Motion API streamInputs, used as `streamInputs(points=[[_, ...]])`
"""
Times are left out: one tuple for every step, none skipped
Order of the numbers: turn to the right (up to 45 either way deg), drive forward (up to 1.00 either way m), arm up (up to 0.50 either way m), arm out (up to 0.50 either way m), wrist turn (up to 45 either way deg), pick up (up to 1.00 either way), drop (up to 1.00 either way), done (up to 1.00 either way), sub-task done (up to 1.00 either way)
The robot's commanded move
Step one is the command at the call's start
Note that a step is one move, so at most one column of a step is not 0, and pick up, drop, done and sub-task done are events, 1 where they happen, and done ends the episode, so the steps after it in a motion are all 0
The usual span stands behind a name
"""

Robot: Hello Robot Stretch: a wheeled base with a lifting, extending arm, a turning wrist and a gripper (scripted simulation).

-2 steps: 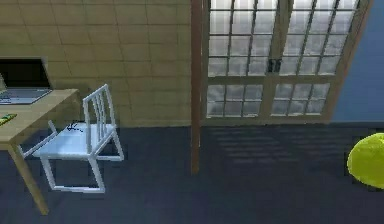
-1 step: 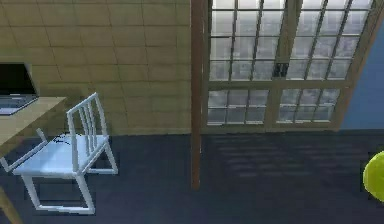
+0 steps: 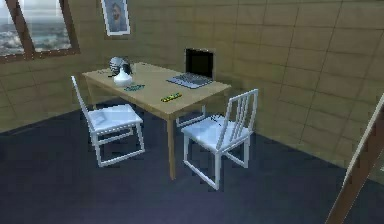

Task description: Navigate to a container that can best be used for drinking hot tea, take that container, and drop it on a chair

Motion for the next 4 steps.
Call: streamInputs(points=[[-30.0, 0.0, 0.0, 0.0, 0.0, 0.0, 0.0, 0.0, 0.0], [0.0, 0.1, 0.0, 0.0, 0.0, 0.0, 0.0, 0.0, 0.0], [-45.0, 0.0, 0.0, 0.0, 0.0, 0.0, 0.0, 0.0, 0.0], [-6.0, 0.0, 0.0, 0.0, 0.0, 0.0, 0.0, 0.0, 0.0]])
